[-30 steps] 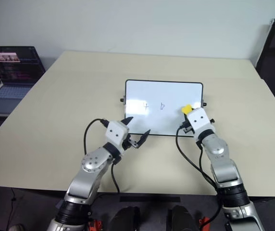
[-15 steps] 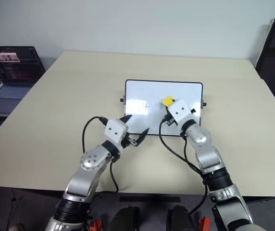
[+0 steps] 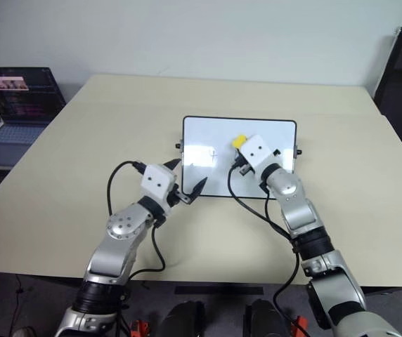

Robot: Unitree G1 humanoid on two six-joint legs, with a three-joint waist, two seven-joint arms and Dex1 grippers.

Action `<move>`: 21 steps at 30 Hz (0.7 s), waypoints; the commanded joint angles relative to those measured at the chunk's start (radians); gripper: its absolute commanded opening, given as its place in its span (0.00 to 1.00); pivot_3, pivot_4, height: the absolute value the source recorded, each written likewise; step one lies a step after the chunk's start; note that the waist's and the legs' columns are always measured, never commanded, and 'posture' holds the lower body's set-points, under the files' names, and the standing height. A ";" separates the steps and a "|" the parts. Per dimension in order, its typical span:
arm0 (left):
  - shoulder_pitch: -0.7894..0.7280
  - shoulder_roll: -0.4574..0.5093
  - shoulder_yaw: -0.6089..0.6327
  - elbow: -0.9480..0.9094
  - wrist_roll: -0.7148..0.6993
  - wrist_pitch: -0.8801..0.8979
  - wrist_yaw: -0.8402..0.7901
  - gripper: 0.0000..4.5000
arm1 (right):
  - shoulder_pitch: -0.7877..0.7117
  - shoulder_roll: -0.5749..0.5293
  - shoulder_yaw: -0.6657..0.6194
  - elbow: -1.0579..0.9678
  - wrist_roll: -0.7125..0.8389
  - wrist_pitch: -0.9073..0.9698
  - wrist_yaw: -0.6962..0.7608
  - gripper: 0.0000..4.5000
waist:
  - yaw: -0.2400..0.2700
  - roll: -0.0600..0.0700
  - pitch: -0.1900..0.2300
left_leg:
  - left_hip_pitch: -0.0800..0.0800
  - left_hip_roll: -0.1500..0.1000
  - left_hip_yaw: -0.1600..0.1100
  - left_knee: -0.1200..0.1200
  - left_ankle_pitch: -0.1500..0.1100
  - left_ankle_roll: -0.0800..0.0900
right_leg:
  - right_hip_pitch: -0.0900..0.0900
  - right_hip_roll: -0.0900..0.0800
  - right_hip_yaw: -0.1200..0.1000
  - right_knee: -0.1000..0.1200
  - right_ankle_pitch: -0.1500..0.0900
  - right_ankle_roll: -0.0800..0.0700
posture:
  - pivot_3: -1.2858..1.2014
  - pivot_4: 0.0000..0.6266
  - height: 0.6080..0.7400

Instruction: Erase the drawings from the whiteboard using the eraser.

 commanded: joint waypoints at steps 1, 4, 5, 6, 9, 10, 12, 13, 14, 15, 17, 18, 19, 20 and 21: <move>-0.038 -0.001 0.001 -0.006 -0.002 -0.035 0.001 1.00 | -0.062 -0.015 -0.003 0.024 -0.025 0.003 0.008 0.25 | 0.000 0.000 0.000 | 0.000 0.000 0.000 0.000 0.000 0.000 | 0.000 0.000 0.000 0.000 0.000 0.000 | 0.52 0.24 1.00; -0.049 0.003 0.005 0.009 -0.004 -0.044 -0.001 1.00 | -0.094 -0.034 0.029 0.076 -0.067 0.038 0.029 0.25 | 0.000 0.000 0.000 | 0.000 0.000 0.000 0.000 0.000 0.000 | 0.000 0.000 0.000 0.000 0.000 0.000 | 0.52 0.24 1.00; -0.051 0.003 0.005 0.011 -0.004 -0.046 -0.001 1.00 | -0.098 -0.035 0.033 0.083 -0.071 0.042 0.032 0.25 | 0.000 0.000 0.000 | 0.000 0.000 0.000 0.000 0.000 0.000 | 0.000 0.000 0.000 0.000 0.000 0.000 | 0.52 0.24 1.00; -0.053 0.004 0.007 0.013 -0.004 -0.047 -0.001 1.00 | -0.101 -0.038 0.041 0.091 -0.078 0.052 0.040 0.25 | -0.001 0.000 0.000 | 0.000 0.000 0.000 0.000 0.000 0.000 | 0.000 0.000 0.000 0.000 0.000 0.000 | 0.52 0.24 1.00; -0.056 0.006 0.011 0.012 -0.004 -0.049 0.003 1.00 | -0.093 -0.045 0.058 0.082 -0.100 0.083 0.061 0.25 | -0.001 0.000 0.000 | 0.001 0.000 0.000 0.000 0.000 0.000 | 0.001 0.000 0.000 0.001 0.000 0.000 | 0.52 0.24 1.00; -0.056 0.006 0.012 0.011 -0.004 -0.049 0.004 1.00 | -0.084 -0.048 0.065 0.069 -0.106 0.094 0.070 0.25 | -0.001 0.000 0.000 | 0.002 0.000 0.000 0.000 0.000 0.000 | 0.001 0.000 0.000 0.001 0.000 0.000 | 0.52 0.24 1.00; -0.054 0.005 0.014 0.009 -0.002 -0.049 0.009 1.00 | -0.064 -0.053 0.074 0.039 -0.115 0.117 0.085 0.25 | -0.001 0.000 0.000 | 0.004 0.000 0.000 0.000 0.000 0.000 | 0.003 0.000 0.000 0.001 0.000 0.000 | 0.52 0.24 1.00; -0.052 0.004 0.014 0.008 -0.001 -0.048 0.012 1.00 | -0.052 -0.057 0.077 0.022 -0.118 0.127 0.091 0.25 | -0.001 0.000 0.000 | 0.004 0.000 0.000 0.000 0.000 0.000 | 0.003 0.000 0.000 0.001 0.000 0.000 | 0.52 0.24 1.00; -0.051 0.003 0.015 0.006 -0.001 -0.047 0.015 1.00 | -0.033 -0.060 0.079 0.000 -0.121 0.139 0.098 0.25 | 0.000 0.000 0.000 | 0.004 0.000 0.000 0.001 0.000 0.000 | 0.004 0.000 0.000 0.001 0.000 0.000 | 0.52 0.24 1.00; -0.050 0.002 0.016 0.005 -0.001 -0.046 0.017 1.00 | -0.015 -0.064 0.082 -0.022 -0.125 0.149 0.106 0.25 | 0.000 0.000 0.000 | 0.004 0.000 0.000 0.001 0.000 0.000 | 0.004 0.000 0.000 0.001 0.000 0.000 | 0.52 0.24 1.00; -0.046 0.003 0.018 0.001 -0.001 -0.045 0.018 1.00 | 0.026 -0.073 0.092 -0.064 -0.134 0.166 0.118 0.25 | 0.000 0.000 0.000 | 0.004 0.000 0.000 0.001 0.000 0.000 | 0.004 0.000 0.000 0.000 0.000 0.000 | 0.52 0.24 1.00; -0.043 0.004 0.019 0.000 -0.001 -0.045 0.019 1.00 | 0.046 -0.077 0.097 -0.083 -0.136 0.175 0.124 0.25 | 0.000 0.000 0.000 | 0.004 0.000 -0.001 0.001 0.000 0.000 | 0.004 0.000 0.000 0.000 0.000 0.000 | 0.52 0.24 1.00; -0.040 0.006 0.022 -0.001 -0.001 -0.045 0.021 1.00 | 0.064 -0.081 0.100 -0.100 -0.138 0.183 0.129 0.25 | 0.000 0.000 0.000 | 0.004 0.000 -0.001 0.001 0.000 0.000 | 0.005 0.000 0.000 0.000 0.000 0.000 | 0.52 0.24 1.00; -0.037 0.009 0.025 -0.002 -0.001 -0.044 0.022 1.00 | 0.084 -0.085 0.105 -0.121 -0.139 0.192 0.135 0.25 | 0.000 0.000 0.000 | 0.004 0.000 0.000 0.001 0.000 0.000 | 0.005 0.000 0.000 0.000 0.000 0.000 | 0.52 0.24 1.00; -0.034 0.011 0.028 -0.003 -0.001 -0.043 0.024 1.00 | 0.104 -0.088 0.108 -0.140 -0.139 0.202 0.141 0.25 | 0.000 0.000 0.000 | 0.005 0.000 -0.001 0.001 0.000 0.000 | 0.005 0.000 -0.001 0.000 0.000 0.000 | 0.52 0.24 1.00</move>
